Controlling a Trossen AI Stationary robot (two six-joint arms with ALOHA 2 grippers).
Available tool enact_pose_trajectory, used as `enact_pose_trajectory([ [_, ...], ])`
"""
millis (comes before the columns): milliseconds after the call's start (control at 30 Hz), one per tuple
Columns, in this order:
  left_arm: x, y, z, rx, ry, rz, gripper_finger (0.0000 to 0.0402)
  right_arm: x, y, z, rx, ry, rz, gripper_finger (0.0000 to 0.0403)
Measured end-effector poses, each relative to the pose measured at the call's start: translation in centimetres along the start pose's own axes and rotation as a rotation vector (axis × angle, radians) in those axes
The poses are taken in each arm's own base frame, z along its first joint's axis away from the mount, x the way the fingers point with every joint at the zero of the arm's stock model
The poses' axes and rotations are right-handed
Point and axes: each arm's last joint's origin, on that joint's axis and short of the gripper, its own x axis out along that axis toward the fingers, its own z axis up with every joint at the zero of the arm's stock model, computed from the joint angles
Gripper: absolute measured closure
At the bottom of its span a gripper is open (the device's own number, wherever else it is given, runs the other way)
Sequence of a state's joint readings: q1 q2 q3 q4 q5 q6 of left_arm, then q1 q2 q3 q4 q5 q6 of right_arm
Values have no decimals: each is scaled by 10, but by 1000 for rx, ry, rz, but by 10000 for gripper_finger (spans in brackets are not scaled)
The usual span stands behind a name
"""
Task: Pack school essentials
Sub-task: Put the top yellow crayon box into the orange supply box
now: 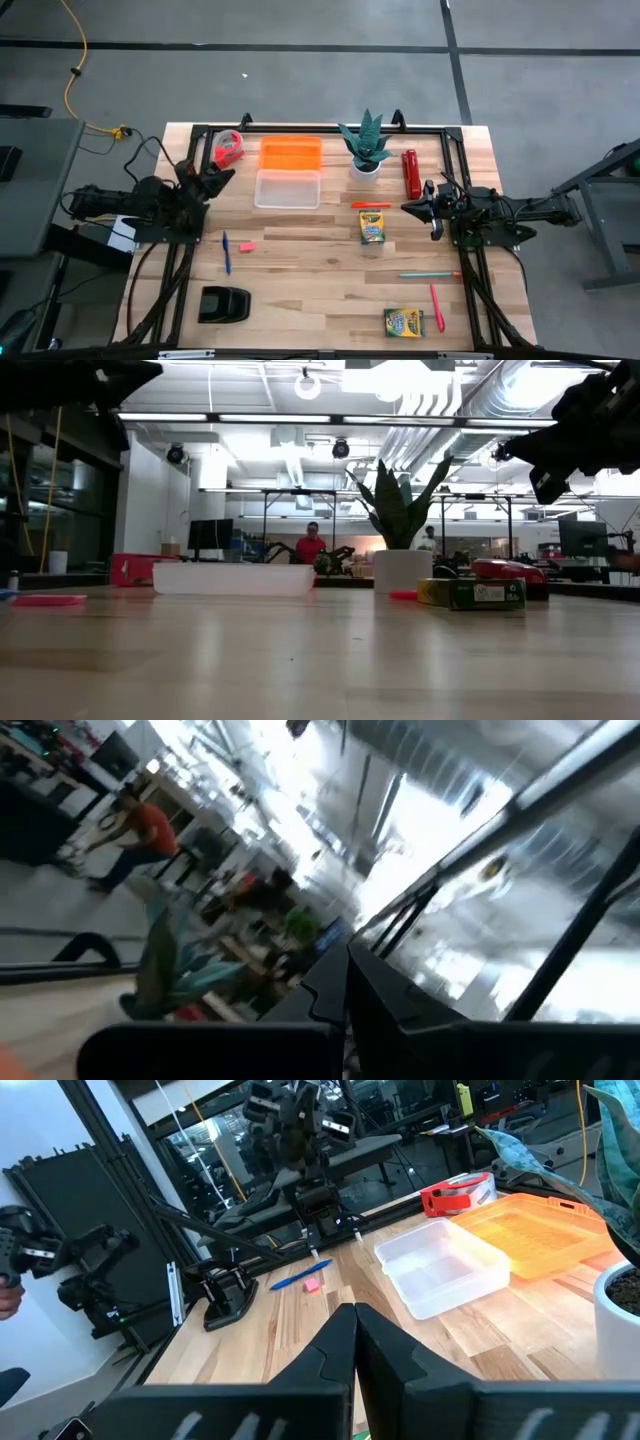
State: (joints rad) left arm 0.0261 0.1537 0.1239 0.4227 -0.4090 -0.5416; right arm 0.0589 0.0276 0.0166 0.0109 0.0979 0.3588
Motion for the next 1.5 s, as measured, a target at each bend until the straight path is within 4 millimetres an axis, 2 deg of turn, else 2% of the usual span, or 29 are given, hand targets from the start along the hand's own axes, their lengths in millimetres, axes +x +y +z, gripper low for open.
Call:
enact_pose_trajectory([
  [200, 33, -29, 14, 182, 215, -2, 401, 0, 0, 0, 0, -1, 0, 402],
  [333, 50, -42, 19, 200, 297, 6, 401, 0, 0, 0, 0, -1, 0, 402],
  [433, 58, -47, 20, 214, 324, -25, 401, 0, 0, 0, 0, -1, 0, 402],
  [667, 63, -52, 24, 161, 263, -54, 402, 0, 0, 4, -15, -55, -25, 402],
  [967, 63, -52, 26, 176, 231, -27, 402, -11, 6, 43, 386, -537, -31, 402],
  [1033, 63, -52, 26, 175, 231, -28, 402, -16, 7, 51, 374, -633, -39, 402],
  [1167, 63, -52, 26, 145, 231, -26, 402, -24, 18, 74, 249, -754, 78, 402],
  [1267, 63, -52, 26, 146, 231, -26, 402, -22, 27, 95, 162, -730, 77, 402],
  [1500, 63, -52, 26, 150, 231, -27, 402, 7, 45, 130, 0, -482, 9, 402],
])
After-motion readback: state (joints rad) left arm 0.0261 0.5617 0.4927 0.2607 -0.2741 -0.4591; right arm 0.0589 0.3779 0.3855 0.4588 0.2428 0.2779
